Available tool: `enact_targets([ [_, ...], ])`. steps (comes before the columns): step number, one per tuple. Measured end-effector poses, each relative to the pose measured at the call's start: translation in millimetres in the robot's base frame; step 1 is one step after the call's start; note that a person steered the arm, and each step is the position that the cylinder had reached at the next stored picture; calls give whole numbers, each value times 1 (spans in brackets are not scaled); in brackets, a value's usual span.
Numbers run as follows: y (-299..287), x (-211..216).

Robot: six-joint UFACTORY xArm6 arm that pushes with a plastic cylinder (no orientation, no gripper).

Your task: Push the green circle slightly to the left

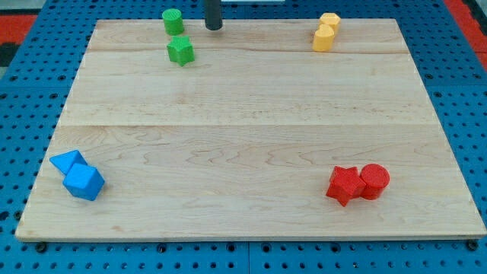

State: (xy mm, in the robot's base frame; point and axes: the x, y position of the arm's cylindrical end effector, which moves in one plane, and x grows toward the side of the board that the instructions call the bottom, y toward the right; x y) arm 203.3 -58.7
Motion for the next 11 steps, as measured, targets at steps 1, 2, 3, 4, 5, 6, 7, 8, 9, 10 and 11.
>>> enact_targets([
  [1,-22,0],
  [2,-49,0],
  [3,-11,-11],
  [4,-9,-10],
  [5,-67,-10],
  [6,-133,7],
  [7,-153,61],
  [8,-237,61],
  [9,-245,40],
  [10,-227,-12],
  [11,-196,-11],
])
